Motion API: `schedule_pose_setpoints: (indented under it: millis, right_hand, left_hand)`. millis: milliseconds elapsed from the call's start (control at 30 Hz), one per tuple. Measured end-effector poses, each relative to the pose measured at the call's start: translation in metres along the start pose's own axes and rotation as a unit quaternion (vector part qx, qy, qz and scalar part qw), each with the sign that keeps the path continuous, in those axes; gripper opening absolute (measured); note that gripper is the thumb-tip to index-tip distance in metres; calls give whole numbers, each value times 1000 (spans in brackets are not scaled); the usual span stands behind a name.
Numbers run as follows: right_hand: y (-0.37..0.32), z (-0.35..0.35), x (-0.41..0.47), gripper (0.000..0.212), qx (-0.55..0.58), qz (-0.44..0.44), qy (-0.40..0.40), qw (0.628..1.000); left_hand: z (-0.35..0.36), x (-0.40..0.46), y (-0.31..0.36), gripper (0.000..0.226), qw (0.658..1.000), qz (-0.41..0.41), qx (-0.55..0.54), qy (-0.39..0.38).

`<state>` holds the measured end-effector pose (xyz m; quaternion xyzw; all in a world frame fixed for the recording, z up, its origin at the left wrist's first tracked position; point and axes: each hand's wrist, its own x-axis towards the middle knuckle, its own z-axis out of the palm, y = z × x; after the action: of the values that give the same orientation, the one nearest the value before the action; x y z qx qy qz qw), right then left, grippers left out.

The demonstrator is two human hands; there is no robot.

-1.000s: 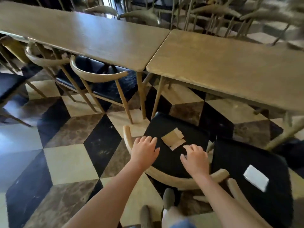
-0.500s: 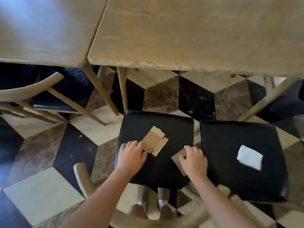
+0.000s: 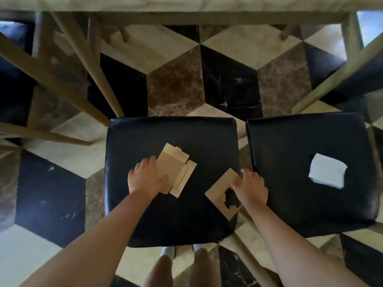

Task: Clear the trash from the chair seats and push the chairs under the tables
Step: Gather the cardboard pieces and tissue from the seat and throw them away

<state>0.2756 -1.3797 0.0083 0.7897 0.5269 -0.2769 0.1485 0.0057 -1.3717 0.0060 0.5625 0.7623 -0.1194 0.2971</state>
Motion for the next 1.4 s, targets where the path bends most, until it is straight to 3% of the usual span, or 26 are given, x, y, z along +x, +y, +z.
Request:
schedule_pose_setpoints:
  millis: [267,467,567,667,733,900,1133,1400]
  right_hand:
    - [2,21,23,46,-20,14,11,1000]
    - [-3,19,20,34,2,18,29,999]
    - [-7,13,17,28,33,6,24,999]
    - [-9,2,13,12,92,2,3,996]
    - [-9,-10,8,4,133,-3,-11,991]
    - [-19,-65,-21,9,236,-9,-38,971]
    - [-11,-182,-122,19,372,-152,-77,912]
    - [-13,-254,-233,16,387,-267,-64,880]
  left_hand:
    - [36,18,4,73,998,-40,-32,36]
    - [35,26,8,75,993,-87,-75,8]
    - [31,26,8,55,994,-85,-74,0]
    - [27,18,5,17,980,-48,-192,-16]
    - [21,8,1,19,967,-23,-252,-23]
    - [-17,-30,-1,26,952,-20,-305,-29]
    - [-114,-96,16,31,930,22,-364,-46]
    - [-194,-187,49,20,904,147,-365,-169]
